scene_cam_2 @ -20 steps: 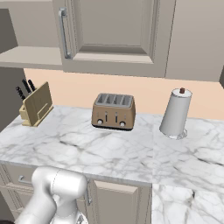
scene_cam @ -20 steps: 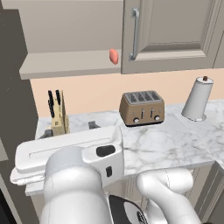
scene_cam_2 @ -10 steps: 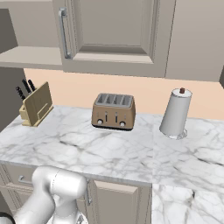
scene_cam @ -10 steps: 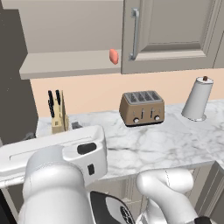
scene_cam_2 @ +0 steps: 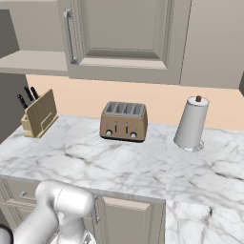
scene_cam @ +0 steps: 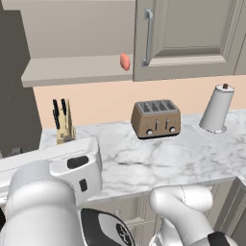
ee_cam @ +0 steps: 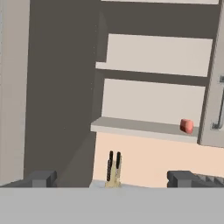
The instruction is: Pick up the bar soap and dish brush from the sink, and place them back in the cabinet, and close the cabinet doors.
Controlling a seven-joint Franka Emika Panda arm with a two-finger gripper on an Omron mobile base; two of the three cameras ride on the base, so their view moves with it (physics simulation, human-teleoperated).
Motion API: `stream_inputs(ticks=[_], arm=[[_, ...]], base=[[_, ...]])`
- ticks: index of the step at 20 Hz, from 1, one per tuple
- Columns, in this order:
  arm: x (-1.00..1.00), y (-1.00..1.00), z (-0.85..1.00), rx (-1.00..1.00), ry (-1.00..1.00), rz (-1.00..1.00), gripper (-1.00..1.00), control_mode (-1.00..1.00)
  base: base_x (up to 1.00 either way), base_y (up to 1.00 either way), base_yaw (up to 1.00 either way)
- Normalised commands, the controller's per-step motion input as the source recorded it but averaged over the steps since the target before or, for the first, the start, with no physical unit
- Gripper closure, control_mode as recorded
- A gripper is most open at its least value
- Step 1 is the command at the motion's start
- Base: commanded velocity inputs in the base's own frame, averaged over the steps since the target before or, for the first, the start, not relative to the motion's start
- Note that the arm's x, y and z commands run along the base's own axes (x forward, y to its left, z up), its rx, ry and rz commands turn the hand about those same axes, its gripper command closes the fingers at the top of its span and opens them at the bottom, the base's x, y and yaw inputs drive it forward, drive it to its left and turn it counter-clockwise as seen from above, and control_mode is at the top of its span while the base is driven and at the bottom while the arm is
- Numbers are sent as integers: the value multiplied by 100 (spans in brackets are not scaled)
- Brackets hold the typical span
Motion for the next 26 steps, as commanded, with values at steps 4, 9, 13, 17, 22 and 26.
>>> stream_inputs(ticks=[4,9,13,17,22,26], arm=[[0,28,-3,0,0,2,-100,-100],[0,29,-1,0,0,2,-100,-100],[0,29,0,0,0,1,-100,-100],[0,26,0,0,2,1,-100,-100],[0,23,0,0,4,1,-100,-100],[0,20,0,0,5,1,-100,-100]], base=[[0,0,0],[0,0,0],[0,0,0],[0,0,0],[0,0,0],[0,0,0]])
